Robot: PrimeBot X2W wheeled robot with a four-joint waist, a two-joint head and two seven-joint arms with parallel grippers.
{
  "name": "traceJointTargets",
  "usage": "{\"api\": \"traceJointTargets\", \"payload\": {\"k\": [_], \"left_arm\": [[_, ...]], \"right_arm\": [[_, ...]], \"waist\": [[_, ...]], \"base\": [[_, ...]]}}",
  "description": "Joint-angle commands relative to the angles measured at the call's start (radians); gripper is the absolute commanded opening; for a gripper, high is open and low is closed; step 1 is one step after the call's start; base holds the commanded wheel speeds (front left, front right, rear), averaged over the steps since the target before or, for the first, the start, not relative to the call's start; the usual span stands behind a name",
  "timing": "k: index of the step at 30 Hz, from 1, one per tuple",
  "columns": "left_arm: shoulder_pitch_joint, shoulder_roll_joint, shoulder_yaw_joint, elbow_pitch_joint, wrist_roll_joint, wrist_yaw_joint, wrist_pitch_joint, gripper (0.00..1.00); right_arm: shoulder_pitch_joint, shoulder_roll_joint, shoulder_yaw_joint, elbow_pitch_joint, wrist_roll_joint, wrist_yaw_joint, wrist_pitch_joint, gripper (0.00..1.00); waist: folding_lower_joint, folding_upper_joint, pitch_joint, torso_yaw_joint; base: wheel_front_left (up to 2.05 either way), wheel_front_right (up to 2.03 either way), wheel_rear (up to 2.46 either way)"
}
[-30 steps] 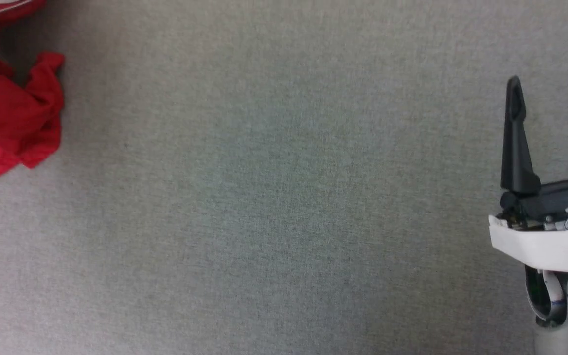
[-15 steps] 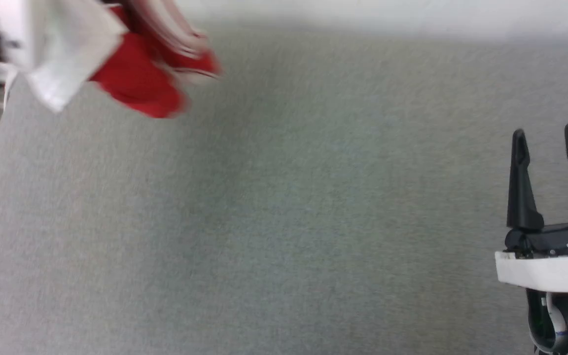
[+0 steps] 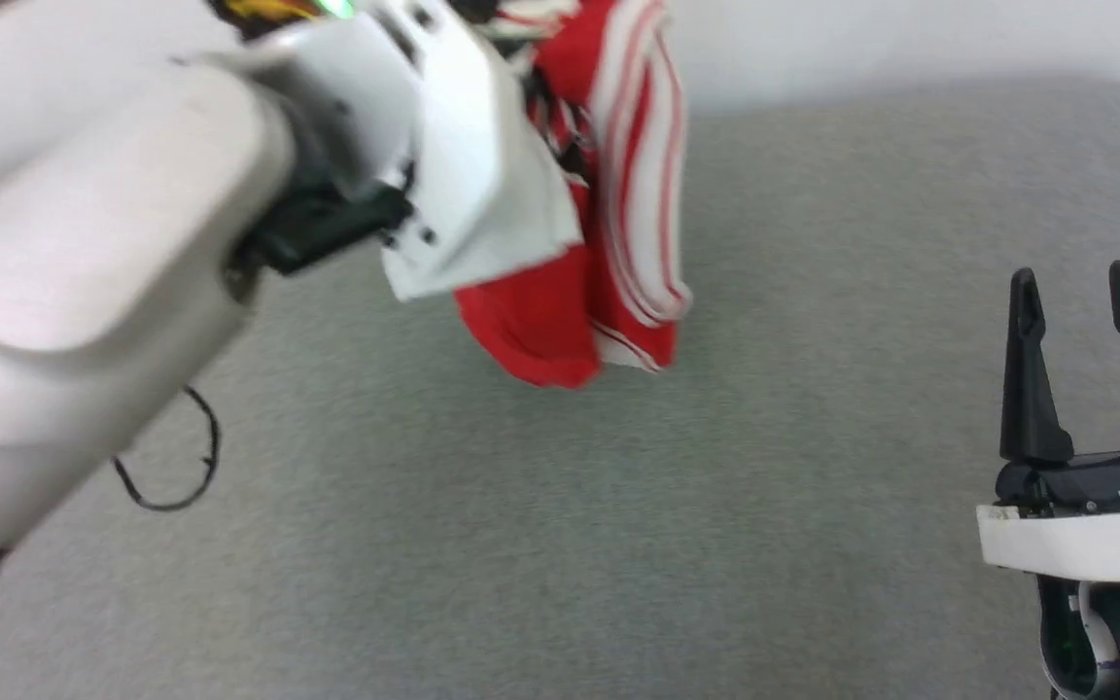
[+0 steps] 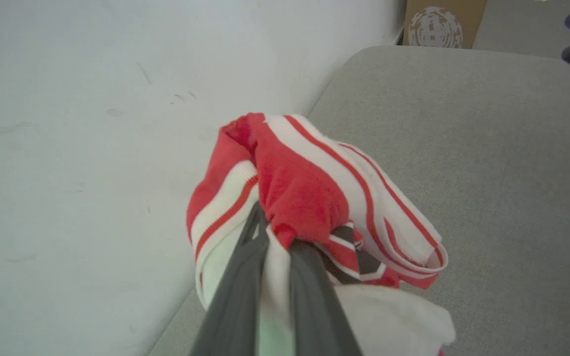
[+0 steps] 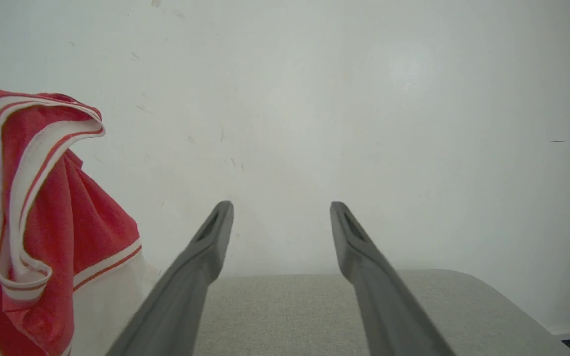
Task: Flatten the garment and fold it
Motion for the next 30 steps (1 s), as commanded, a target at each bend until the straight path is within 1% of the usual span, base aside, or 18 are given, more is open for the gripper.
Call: {"api": "traceJointTargets", "payload": {"k": [1, 3, 6, 9, 11, 13, 17, 20, 22, 24, 25, 26, 29, 30], "left_arm": [[-0.007, -0.009, -0.014, 0.008, -0.007, -0.006, -0.009, 0.0], [0.004, -0.033, -0.057, 0.024, -0.018, -0.006, -0.024, 0.0], [0.032, -0.054, -0.138, 0.057, -0.032, -0.006, -0.035, 0.0], [0.07, -0.07, -0.212, 0.09, -0.042, -0.006, -0.035, 0.0], [0.115, -0.083, -0.237, 0.112, -0.051, -0.006, -0.024, 0.0], [0.164, -0.091, -0.247, 0.133, -0.048, -0.006, 0.002, 0.0], [0.31, -0.101, -0.25, 0.123, 0.027, -0.006, 0.112, 0.0], [0.385, -0.106, -0.25, 0.113, 0.042, -0.006, 0.148, 0.0], [0.416, -0.111, -0.25, 0.111, 0.044, -0.006, 0.156, 0.0], [0.415, -0.115, -0.25, 0.129, 0.042, -0.006, 0.11, 0.0], [0.409, -0.12, -0.25, 0.135, 0.059, -0.006, 0.077, 0.38], [0.402, -0.123, -0.25, 0.145, 0.068, -0.006, 0.031, 1.0], [0.391, -0.141, -0.241, 0.172, 0.039, -0.006, -0.135, 1.0], [0.383, -0.147, -0.234, 0.178, 0.044, -0.006, -0.194, 1.0]], "right_arm": [[0.001, 0.002, -0.003, 0.002, 0.005, -0.001, -0.005, 1.0], [-0.005, 0.002, -0.005, 0.002, 0.013, -0.001, -0.005, 1.0], [-0.011, 0.002, -0.009, 0.002, 0.024, -0.001, -0.005, 1.0], [-0.016, 0.002, -0.015, 0.003, 0.033, -0.001, -0.005, 1.0], [-0.022, 0.002, -0.017, 0.003, 0.038, -0.001, -0.005, 1.0], [-0.028, 0.002, -0.017, 0.003, 0.041, -0.001, -0.005, 1.0], [-0.046, 0.002, -0.011, 0.006, 0.043, -0.001, -0.005, 1.0], [-0.056, 0.002, -0.012, 0.009, 0.043, -0.001, -0.005, 1.0], [-0.056, 0.002, -0.015, 0.011, 0.039, -0.001, -0.005, 1.0], [-0.051, 0.002, -0.018, 0.016, 0.034, -0.001, -0.005, 1.0], [-0.046, 0.002, -0.02, 0.018, 0.031, -0.001, -0.005, 1.0], [-0.041, 0.002, -0.021, 0.02, 0.029, -0.001, -0.005, 1.0], [-0.018, 0.002, -0.028, 0.025, 0.02, -0.001, -0.005, 1.0], [-0.008, 0.002, -0.032, 0.025, 0.017, -0.001, -0.005, 1.0]], "waist": [[0.0001, 0.0, 0.015, -0.102], [0.0001, 0.0, 0.029, -0.132], [0.0001, 0.0, 0.053, -0.166], [0.0001, 0.0, 0.076, -0.183], [0.0001, 0.0, 0.088, -0.186], [0.0001, 0.0, 0.1, -0.187], [0.0001, 0.0, 0.117, -0.187], [0.0001, 0.0, 0.121, -0.182], [0.0001, 0.0, 0.113, -0.173], [0.0001, 0.0, 0.096, -0.162], [0.0001, 0.0, 0.084, -0.155], [0.0001, 0.0, 0.071, -0.149], [0.0001, 0.0, 0.025, -0.125], [0.0001, 0.0, 0.009, -0.113]], "base": [[0.0, 0.0, 0.0], [0.0, 0.0, 0.0], [0.0, 0.0, 0.0], [0.0, 0.0, 0.0], [0.0, 0.0, 0.0], [0.0, 0.0, 0.0], [0.0, 0.0, 0.0], [0.0, 0.0, 0.0], [0.0, 0.0, 0.0], [0.0, 0.0, 0.0], [0.0, 0.0, 0.0], [0.0, 0.0, 0.0], [0.0, 0.0, 0.0], [0.0, 0.0, 0.0]]}}
